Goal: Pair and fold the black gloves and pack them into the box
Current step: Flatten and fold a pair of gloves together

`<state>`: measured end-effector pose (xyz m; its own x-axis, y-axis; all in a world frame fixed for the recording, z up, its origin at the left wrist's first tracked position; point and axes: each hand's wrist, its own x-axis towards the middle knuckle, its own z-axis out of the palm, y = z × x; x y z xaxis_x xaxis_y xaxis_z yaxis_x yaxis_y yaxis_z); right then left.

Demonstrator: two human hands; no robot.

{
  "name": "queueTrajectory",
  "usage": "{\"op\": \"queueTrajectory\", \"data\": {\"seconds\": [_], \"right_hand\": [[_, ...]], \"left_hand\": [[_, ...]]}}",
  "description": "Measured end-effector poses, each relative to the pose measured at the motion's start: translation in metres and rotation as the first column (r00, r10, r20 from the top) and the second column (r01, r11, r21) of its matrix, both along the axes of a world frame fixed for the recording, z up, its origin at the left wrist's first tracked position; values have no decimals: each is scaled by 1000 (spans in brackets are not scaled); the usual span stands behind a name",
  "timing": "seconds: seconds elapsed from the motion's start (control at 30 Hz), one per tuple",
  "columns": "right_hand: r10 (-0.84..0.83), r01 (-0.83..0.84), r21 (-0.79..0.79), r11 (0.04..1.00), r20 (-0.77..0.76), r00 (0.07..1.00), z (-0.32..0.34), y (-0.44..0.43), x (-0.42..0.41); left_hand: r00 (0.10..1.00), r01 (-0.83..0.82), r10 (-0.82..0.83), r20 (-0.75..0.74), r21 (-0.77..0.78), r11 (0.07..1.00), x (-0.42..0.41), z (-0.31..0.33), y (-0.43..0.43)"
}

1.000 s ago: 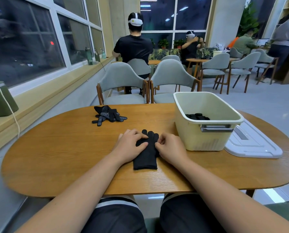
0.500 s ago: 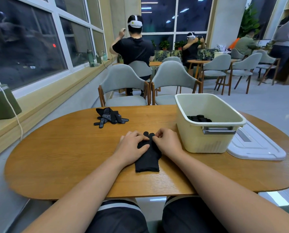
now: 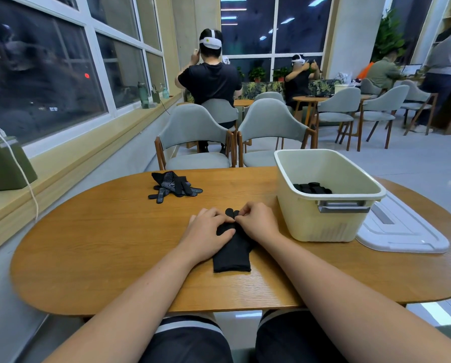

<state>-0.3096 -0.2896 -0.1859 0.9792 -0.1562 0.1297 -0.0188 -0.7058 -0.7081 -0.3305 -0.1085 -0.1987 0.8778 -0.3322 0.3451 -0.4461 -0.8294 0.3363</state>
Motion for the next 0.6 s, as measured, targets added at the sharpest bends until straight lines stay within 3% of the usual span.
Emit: {"op": "queueTrajectory", "data": {"seconds": [0.33, 0.6], "right_hand": [[-59, 51, 111, 993, 70, 996, -5, -5, -2], [-7, 12, -56, 998, 94, 996, -9, -4, 0]], "left_hand": [[1000, 5, -5, 11, -8, 1000, -2, 2, 1], [1000, 0, 0, -3, 3, 1000, -4, 3, 1]]}}
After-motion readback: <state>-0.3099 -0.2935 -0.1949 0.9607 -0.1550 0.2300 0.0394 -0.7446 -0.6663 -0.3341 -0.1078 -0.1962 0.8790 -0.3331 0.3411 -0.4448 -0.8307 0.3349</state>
